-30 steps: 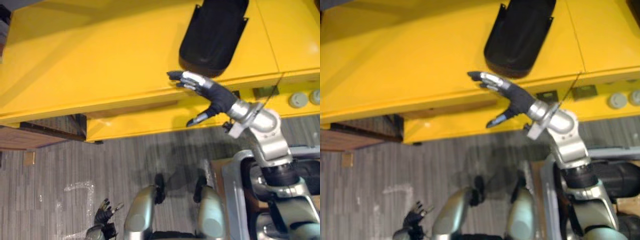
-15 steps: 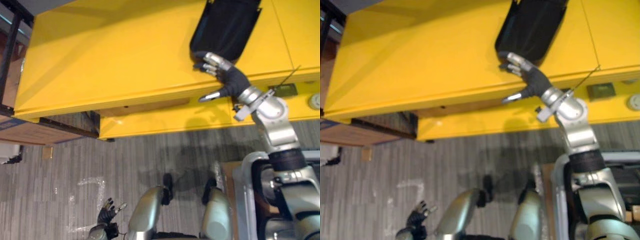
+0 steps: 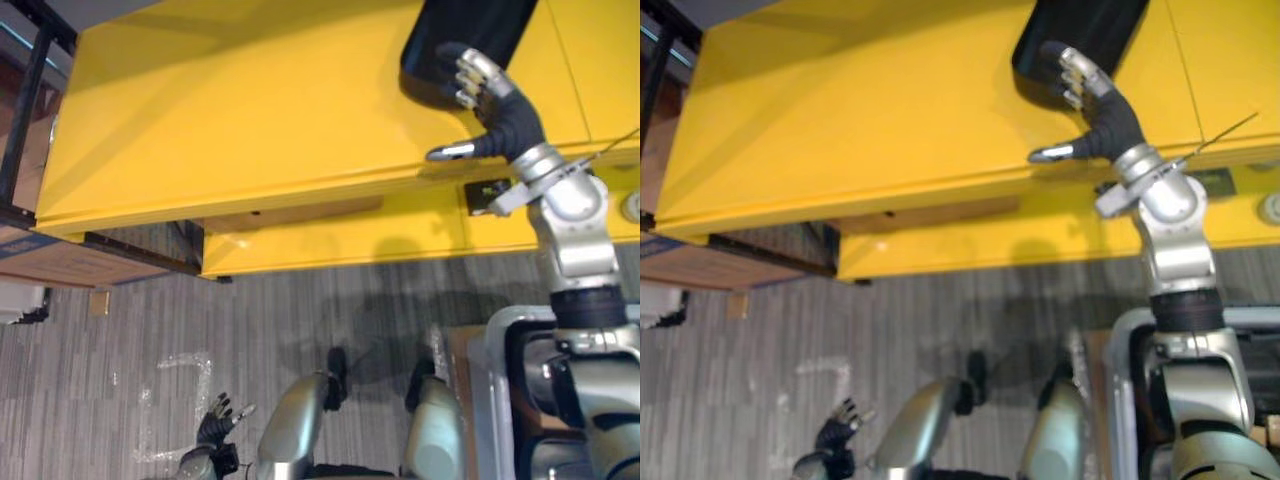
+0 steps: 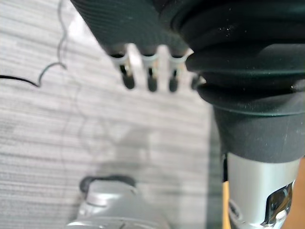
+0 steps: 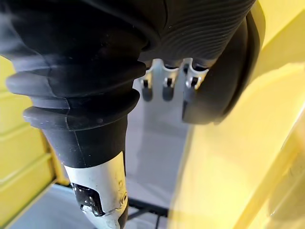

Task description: Walk over and take plastic housings, then place them on the shelf

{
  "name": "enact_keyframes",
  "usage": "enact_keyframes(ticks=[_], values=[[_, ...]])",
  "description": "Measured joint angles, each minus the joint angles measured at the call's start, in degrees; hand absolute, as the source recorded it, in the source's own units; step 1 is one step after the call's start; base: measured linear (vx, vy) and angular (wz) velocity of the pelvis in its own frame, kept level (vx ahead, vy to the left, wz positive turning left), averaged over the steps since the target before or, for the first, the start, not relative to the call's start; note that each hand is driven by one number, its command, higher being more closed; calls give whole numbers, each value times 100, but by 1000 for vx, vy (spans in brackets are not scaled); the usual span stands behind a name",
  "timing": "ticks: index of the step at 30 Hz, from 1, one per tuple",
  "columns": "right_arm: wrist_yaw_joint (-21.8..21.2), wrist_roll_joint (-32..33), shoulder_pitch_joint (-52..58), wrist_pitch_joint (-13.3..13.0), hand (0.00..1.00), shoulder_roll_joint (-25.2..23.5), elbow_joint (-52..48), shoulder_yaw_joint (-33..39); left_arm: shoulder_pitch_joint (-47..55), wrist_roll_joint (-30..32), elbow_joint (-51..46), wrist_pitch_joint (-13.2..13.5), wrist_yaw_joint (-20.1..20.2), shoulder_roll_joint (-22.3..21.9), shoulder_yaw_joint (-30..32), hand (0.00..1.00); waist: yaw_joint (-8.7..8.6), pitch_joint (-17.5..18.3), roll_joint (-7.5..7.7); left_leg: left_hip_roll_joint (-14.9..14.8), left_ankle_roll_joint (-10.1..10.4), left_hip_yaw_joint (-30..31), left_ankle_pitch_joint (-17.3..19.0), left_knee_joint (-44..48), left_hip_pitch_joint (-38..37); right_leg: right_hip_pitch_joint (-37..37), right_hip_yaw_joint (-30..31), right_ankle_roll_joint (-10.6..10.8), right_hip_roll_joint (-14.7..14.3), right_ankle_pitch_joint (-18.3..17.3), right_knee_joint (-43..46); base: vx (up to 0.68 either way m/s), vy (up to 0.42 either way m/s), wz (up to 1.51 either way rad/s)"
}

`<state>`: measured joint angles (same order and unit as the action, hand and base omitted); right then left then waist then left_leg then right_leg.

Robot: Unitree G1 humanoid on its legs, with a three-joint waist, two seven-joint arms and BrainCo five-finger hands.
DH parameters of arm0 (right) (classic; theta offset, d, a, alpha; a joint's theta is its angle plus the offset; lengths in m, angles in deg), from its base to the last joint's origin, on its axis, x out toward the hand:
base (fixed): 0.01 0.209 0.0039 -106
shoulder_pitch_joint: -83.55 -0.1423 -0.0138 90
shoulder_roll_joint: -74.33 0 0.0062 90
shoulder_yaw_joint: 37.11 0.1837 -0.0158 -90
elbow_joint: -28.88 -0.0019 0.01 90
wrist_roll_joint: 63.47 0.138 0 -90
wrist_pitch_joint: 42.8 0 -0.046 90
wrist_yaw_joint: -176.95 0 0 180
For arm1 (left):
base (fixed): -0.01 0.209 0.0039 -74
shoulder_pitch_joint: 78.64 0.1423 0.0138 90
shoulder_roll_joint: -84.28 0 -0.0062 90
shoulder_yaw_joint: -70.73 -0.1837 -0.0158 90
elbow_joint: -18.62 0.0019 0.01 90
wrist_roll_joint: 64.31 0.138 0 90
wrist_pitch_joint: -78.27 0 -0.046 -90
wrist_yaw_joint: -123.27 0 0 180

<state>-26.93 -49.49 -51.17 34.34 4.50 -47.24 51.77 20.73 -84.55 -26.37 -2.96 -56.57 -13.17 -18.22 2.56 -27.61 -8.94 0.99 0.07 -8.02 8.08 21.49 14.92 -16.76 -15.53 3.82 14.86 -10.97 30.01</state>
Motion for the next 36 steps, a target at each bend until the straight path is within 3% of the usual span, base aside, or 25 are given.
enact_keyframes(ticks=[4, 7, 11, 13, 16, 18, 21, 24, 32, 36], values=[[91, -176, 11, -93, 0, 15, -787, -6, 44, 0, -9, 0, 0, 0, 0, 0, -27, 1, -9, -28, 1, -27, 0, -20, -115, 134, 8, 9, -14, 32, -102, 18, 22, -5], [656, -955, 5, -251, 0, 50, -1281, -1, 53, 0, -13, 13, -1, 0, 1, 0, -39, 4, -13, -36, 5, -37, -3, -118, -188, 201, 10, 17, -46, 75, -205, 3, 5, -1], [1286, -1803, -5, -216, 0, 534, -1308, 0, 157, 2, -59, 101, -6, -4, 2, 0, -51, 3, -12, -41, -3, -46, -12, -198, -181, 230, 7, 41, -104, 165, -370, 8, 7, 0], [1279, -1924, -56, -59, 0, 891, -1298, -10, 215, 2, -115, 103, -7, -3, 5, 0, -59, 3, -11, -44, -6, -45, -14, -199, -184, 271, -5, 60, -129, 204, -413, 59, 28, -1], [954, -1246, -392, 500, 0, 1410, -1034, -69, 215, 6, -134, 99, -9, -3, 21, 0, -56, -4, 10, -63, -11, -45, -17, -195, -160, 303, -13, 64, -172, 282, -550, 44, 25, -3], [494, -363, -646, 1027, 0, 1546, -755, -91, 214, 7, -160, 74, -5, 1, 50, 0, -52, -26, 46, -104, -11, -44, -16, -192, -171, 378, -43, 59, -197, 334, -670, 0, 0, 0], [148, 63, -871, 1377, 0, 1573, -412, -392, 214, 12, -179, 45, 7, 11, 57, 0, -22, -22, 126, -131, -10, -39, -16, -184, -178, 405, -61, 55, -222, 339, -696, 0, 0, 0], [-199, 219, -1059, 1542, 0, 1574, 108, -679, 214, 15, -180, 40, 15, 11, 63, 0, -3, -38, 206, -151, -9, 11, -16, -161, -177, 478, -129, 37, -247, 356, -748, -5, -2, 6], [-1081, 216, -1424, 1580, 0, 1580, 965, -862, 212, 45, -234, -70, 5, 69, 120, 0, 123, -43, 301, -163, -8, 87, -15, -105, -93, 485, -178, 30, -296, 384, -768, -18, 3, 5], [-1236, 82, -1423, 1615, 0, 1581, 1203, -947, 213, 46, -242, -140, 11, 170, 120, 0, 168, -48, 316, -170, -8, 88, -15, -108, -90, 481, -178, 28, -301, 384, -761, 0, 0, 0]])
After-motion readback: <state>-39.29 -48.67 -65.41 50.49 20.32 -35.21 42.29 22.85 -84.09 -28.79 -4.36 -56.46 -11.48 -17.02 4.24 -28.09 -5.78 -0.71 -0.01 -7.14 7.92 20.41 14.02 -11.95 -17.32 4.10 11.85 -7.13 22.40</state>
